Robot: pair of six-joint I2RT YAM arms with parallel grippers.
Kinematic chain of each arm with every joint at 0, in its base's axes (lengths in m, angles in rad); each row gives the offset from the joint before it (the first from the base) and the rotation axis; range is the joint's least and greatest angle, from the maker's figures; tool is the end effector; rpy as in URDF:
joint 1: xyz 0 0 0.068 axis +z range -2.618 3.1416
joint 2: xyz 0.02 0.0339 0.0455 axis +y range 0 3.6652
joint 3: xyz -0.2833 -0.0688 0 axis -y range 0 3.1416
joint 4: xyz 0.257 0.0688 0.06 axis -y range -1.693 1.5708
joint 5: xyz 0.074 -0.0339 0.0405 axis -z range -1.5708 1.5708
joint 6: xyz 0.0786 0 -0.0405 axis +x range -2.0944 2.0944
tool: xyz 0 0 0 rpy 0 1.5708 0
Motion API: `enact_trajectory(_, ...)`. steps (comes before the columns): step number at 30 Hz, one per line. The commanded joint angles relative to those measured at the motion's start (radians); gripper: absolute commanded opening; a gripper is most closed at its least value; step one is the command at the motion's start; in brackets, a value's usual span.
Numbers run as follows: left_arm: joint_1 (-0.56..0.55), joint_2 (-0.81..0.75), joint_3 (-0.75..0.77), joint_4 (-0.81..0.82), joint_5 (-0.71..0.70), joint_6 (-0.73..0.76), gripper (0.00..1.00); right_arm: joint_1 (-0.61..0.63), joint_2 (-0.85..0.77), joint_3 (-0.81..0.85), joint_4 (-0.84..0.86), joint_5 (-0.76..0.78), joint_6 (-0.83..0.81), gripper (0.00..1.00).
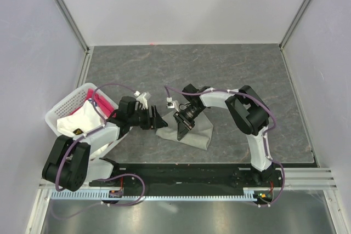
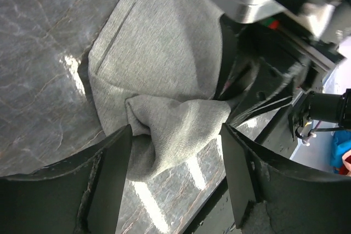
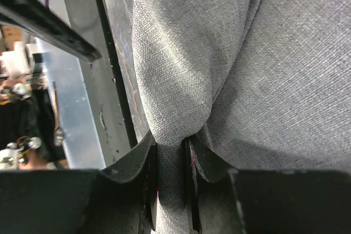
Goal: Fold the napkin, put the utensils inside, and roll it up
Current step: Roll the napkin with the utensil
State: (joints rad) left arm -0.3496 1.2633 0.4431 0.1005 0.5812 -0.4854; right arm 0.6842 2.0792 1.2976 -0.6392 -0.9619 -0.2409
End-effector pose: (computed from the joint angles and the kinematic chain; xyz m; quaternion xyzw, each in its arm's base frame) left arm 0.2281 -0.1291 0.1444 0.0588 0.8786 -0.3989 0.2557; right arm 0.2695 0.3030 0.1049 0.4255 -0.7757 -0.4646 0.0366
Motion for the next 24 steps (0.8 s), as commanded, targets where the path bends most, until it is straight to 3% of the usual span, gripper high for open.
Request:
enact_trajectory(1, -0.006, 0.034, 0.002, 0.077, 0.02, -0.016, 0.7, -0.009, 0.064, 0.058, -0.059, -0.098, -0.096, 0.23)
enact_trajectory(9, -0.011, 0.117, 0.02, 0.076, 0.028, -0.013, 0.58, -0.012, 0.074, 0.062, -0.062, -0.087, -0.101, 0.23)
enact_trajectory(12, -0.012, 0.137, 0.031, 0.062, 0.017, -0.01, 0.43, -0.012, 0.073, 0.068, -0.062, -0.086, -0.097, 0.24)
enact_trajectory(16, -0.011, 0.14, 0.055, -0.024, -0.032, -0.012, 0.05, -0.014, 0.044, 0.071, -0.057, -0.045, -0.081, 0.33)
enact_trajectory(17, -0.011, 0.14, 0.057, -0.036, -0.047, -0.012, 0.02, -0.012, 0.019, 0.069, -0.051, -0.026, -0.069, 0.37)
enact_trajectory(24, -0.011, 0.13, 0.078, -0.134, -0.098, -0.03, 0.02, -0.011, -0.165, 0.029, 0.021, 0.169, 0.043, 0.62)
